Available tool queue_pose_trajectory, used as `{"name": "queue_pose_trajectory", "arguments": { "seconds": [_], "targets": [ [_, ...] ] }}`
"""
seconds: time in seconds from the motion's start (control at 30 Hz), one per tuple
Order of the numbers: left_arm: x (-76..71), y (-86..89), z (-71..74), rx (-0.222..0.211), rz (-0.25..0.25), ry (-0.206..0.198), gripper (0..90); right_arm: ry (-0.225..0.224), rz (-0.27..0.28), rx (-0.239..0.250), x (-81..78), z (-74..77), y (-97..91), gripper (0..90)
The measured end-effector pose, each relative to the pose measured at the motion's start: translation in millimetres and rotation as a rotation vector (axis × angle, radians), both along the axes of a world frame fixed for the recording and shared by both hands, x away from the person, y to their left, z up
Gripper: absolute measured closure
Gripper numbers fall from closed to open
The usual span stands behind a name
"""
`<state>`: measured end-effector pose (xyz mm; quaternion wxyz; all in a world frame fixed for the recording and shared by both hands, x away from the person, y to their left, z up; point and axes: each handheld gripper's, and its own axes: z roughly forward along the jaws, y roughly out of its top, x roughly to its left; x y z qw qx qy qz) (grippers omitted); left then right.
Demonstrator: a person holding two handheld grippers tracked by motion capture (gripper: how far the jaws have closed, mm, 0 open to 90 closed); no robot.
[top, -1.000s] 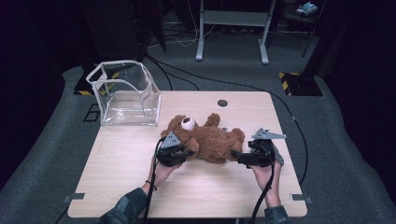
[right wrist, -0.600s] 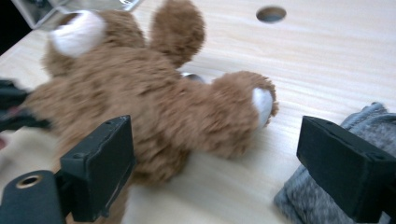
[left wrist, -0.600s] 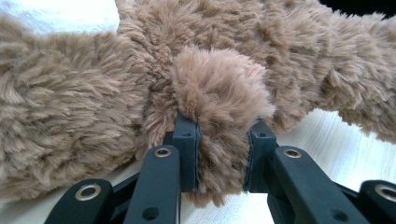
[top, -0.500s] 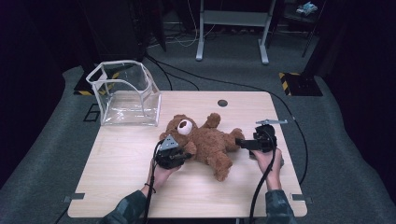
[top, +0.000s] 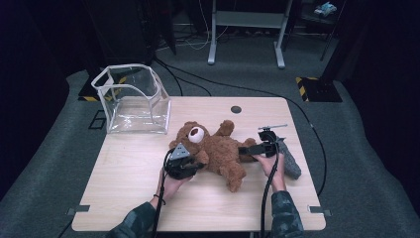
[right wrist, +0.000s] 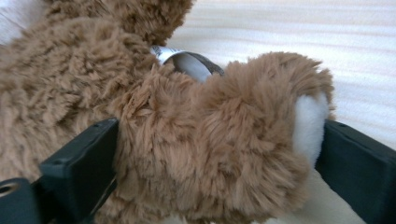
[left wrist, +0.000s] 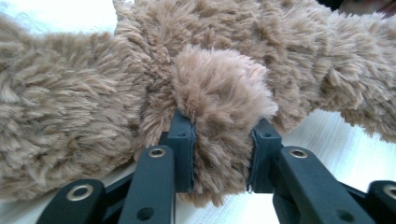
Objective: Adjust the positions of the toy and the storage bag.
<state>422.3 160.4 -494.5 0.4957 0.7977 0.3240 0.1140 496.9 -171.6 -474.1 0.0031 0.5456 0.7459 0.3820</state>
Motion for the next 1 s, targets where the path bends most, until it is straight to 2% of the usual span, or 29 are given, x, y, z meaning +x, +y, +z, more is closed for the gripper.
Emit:
{"name": "queue_pose_trajectory", "arguments": {
  "seconds": [0.07,0.13,0.2,0.23,0.27,0.3,0.33,0.37,0.4,0.43,0.53,0.57,0.63,0.67,0.7,0.77,0.8,0.83,0.87,0.9,1.0],
  "targets": [
    [-0.1,-1.9,-0.1,0.001,0.01,0.003,65.5,-0.002,0.005,0.002,-0.3,-1.3,0.2,9.3],
    [0.9,-5.7,0.6,0.03,0.011,-0.006,58.9,0.002,0.009,0.025,-1.6,-1.7,0.2,19.2],
    [0.8,-7.7,0.5,0.043,0.016,-0.012,56.0,-0.014,0.025,0.02,-2.2,-1.3,0.7,27.7],
    [0.7,-9.7,0.3,0.052,0.023,-0.02,56.0,-0.014,0.025,0.02,-2.2,-1.3,0.7,27.7],
    [0.8,-11.4,0.4,0.061,0.029,-0.026,55.9,-0.008,0.032,0.015,-3.1,0.0,1.8,31.9],
    [0.8,-12.5,0.5,0.064,0.033,-0.028,57.0,-0.017,0.035,-0.004,-4.8,2.4,3.8,40.7],
    [1.0,-12.9,1.0,0.071,0.03,-0.024,59.4,-0.02,0.044,-0.013,-5.8,3.6,4.9,44.7],
    [1.4,-13.6,0.8,0.077,0.037,-0.028,59.4,-0.02,0.044,-0.013,-5.8,3.6,4.9,44.7],
    [2.4,-13.1,0.8,0.08,0.038,-0.022,66.2,-0.037,0.044,-0.041,-8.3,6.1,7.4,55.8],
    [3.1,-12.8,0.2,0.077,0.045,-0.022,68.5,-0.053,0.056,-0.056,-8.7,6.4,8.2,59.7],
    [5.6,-9.1,-0.5,0.058,0.053,-0.016,72.9,-0.065,0.053,-0.113,-14.0,10.2,14.4,68.9],
    [5.8,-7.6,0.2,0.053,0.054,-0.021,74.0,-0.099,0.06,-0.135,-15.3,11.2,16.6,71.2],
    [3.0,-3.8,7.9,0.041,0.055,-0.06,74.9,-0.14,0.056,-0.181,-18.4,15.7,19.2,73.7],
    [3.0,-3.8,7.9,0.041,0.055,-0.06,75.2,-0.175,0.051,-0.201,-19.7,17.9,20.0,74.5],
    [2.1,-0.4,16.5,0.032,0.049,-0.087,75.4,-0.192,0.05,-0.219,-21.1,21.6,19.9,75.3],
    [3.1,2.9,26.4,0.03,0.047,-0.117,75.9,-0.231,0.03,-0.229,-24.2,28.4,20.7,76.2],
    [3.1,2.9,26.4,0.03,0.047,-0.117,76.1,-0.249,0.021,-0.242,-25.4,32.0,21.1,76.5],
    [5.1,4.9,31.3,0.036,0.041,-0.122,76.1,-0.249,0.021,-0.242,-25.4,32.0,21.1,76.5],
    [7.5,6.7,36.5,0.04,0.043,-0.137,76.3,-0.268,0.023,-0.252,-26.3,35.3,20.4,76.7],
    [9.7,7.6,40.3,0.046,0.038,-0.143,76.5,-0.295,0.001,-0.26,-28.4,43.4,19.2,77.1],
    [17.6,10.9,54.3,0.079,0.035,-0.174,76.5,-0.323,-0.028,-0.26,-31.6,53.5,18.0,78.9]
  ]
}}
